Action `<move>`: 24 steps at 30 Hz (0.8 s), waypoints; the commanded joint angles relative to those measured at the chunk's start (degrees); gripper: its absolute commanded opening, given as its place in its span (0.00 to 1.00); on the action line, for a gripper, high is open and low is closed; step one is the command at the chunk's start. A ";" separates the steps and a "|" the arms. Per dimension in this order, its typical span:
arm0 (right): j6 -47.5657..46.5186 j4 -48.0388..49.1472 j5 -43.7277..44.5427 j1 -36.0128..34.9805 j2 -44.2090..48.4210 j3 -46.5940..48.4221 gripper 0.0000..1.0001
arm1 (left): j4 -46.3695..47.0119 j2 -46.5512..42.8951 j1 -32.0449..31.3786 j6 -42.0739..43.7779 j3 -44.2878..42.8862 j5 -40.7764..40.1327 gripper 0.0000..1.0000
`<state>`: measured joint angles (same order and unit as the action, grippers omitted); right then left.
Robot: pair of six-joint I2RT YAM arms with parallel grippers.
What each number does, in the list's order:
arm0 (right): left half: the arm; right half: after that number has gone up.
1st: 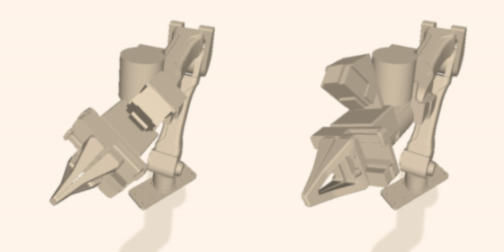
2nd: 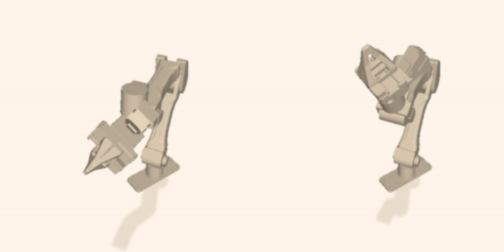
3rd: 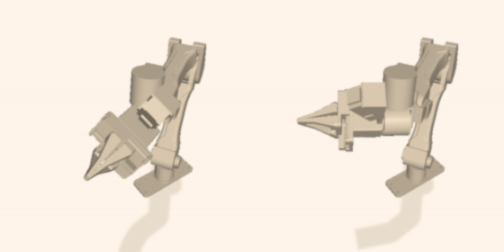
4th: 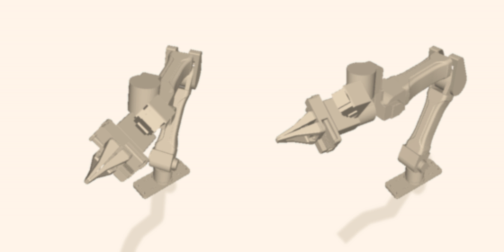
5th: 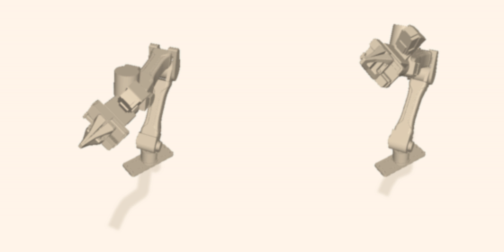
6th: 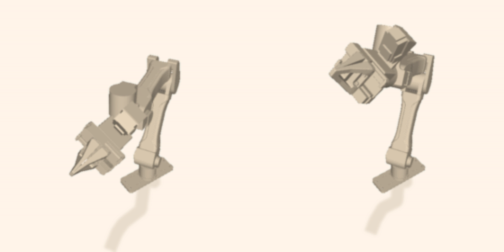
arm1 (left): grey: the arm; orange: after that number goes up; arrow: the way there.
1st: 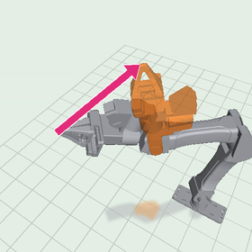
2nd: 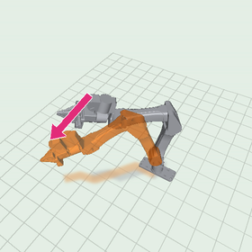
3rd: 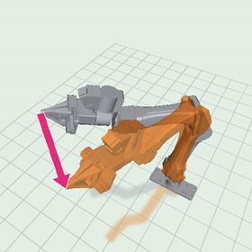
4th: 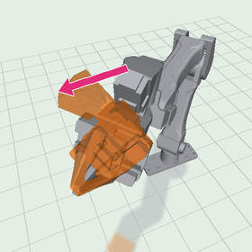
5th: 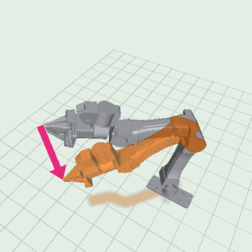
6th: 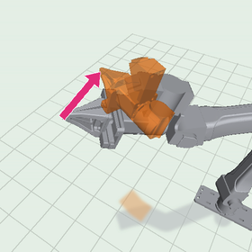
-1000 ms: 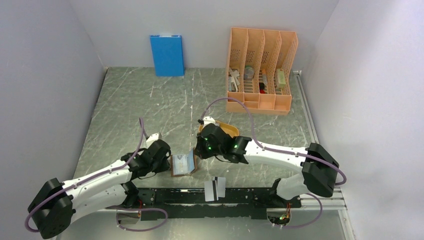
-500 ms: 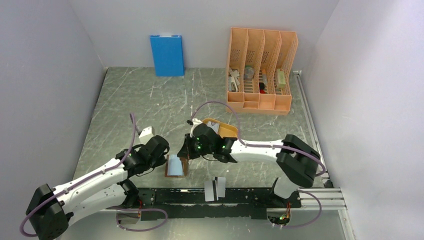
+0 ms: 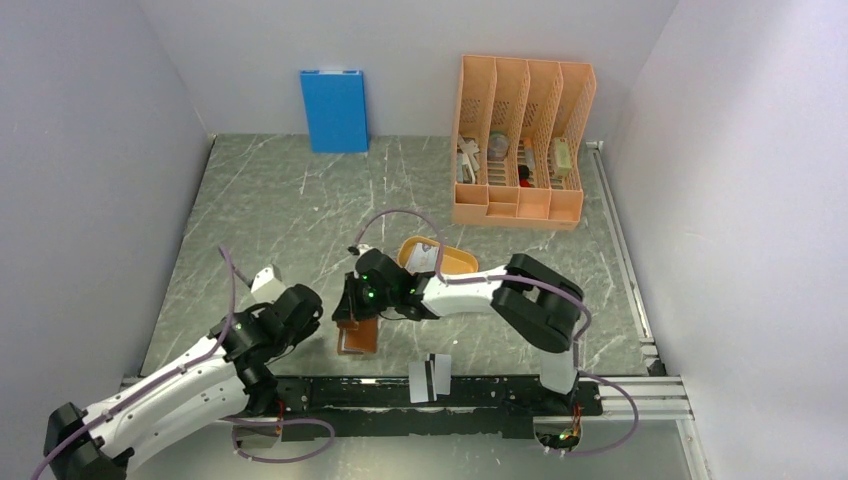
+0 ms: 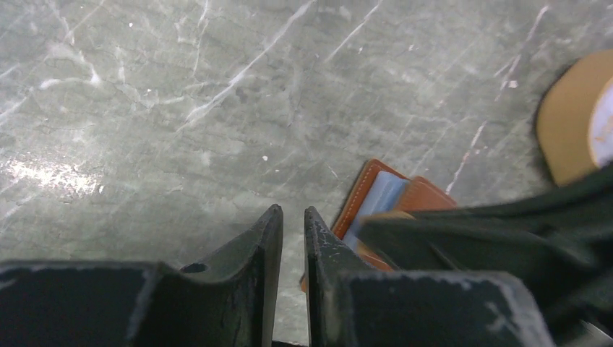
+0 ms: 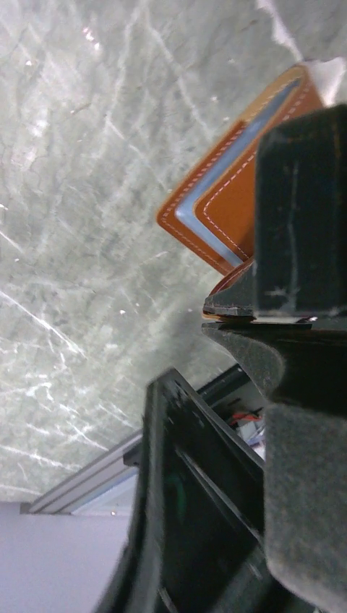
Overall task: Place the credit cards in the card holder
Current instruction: Close the card holder at the center of the board.
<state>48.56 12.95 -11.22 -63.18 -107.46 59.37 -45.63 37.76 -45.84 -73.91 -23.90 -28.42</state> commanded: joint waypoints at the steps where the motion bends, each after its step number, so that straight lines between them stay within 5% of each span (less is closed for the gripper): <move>1: -1.04 -1.97 -2.37 -0.79 -5.38 5.27 0.00 | -2.07 -4.04 0.00 -2.78 0.61 -2.50 0.23; 3: -2.25 -3.78 -3.29 -0.92 -6.99 7.87 0.02 | -2.42 -4.71 -0.03 -3.12 0.63 -2.65 0.24; 10: -4.82 -9.53 -1.03 -0.72 -2.60 11.19 0.81 | -3.19 -5.72 -0.03 -3.04 -0.76 -3.25 0.31; 14: -6.12 -14.44 0.96 -0.25 0.00 13.42 0.91 | -4.03 -6.70 -0.03 -2.95 -2.19 -4.00 0.35; 24: -8.86 -22.70 4.66 4.08 14.73 11.84 0.92 | -1.38 -6.26 0.02 -0.04 -1.84 -2.65 0.38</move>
<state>41.67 -5.48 -9.37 -61.06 -99.98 71.81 -49.32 30.81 -45.74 -75.99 -24.86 -31.70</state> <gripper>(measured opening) 0.919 0.382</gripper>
